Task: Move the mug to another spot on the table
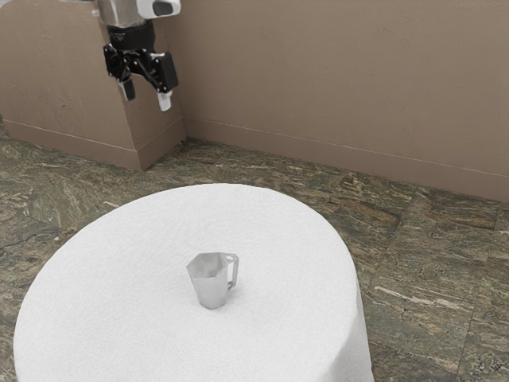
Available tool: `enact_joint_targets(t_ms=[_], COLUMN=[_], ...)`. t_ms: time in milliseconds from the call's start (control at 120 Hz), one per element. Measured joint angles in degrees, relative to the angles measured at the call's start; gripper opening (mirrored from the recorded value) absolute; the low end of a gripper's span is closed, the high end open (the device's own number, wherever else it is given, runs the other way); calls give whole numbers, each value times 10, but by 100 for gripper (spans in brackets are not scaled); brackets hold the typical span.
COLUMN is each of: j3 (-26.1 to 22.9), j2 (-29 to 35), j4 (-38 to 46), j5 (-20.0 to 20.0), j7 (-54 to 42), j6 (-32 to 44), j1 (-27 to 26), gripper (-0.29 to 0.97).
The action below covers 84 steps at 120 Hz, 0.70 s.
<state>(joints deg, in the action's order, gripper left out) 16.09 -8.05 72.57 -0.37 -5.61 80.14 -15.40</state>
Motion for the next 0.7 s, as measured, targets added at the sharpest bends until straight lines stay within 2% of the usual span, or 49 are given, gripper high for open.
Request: enact_joint_targets(t_ms=[142,258,375,558,700], j3=[-20,-53,-85,-103,-109], j2=[-4,-66,-113,-137,-142], j4=[10,17,66,194,242], j5=[5,10,7,-38,-67], j7=[-7,-28,-79,-152,-195], j6=[-6,8,49,158,220], j1=[3,3,1,0,-2], gripper=[68,68,68,68,68])
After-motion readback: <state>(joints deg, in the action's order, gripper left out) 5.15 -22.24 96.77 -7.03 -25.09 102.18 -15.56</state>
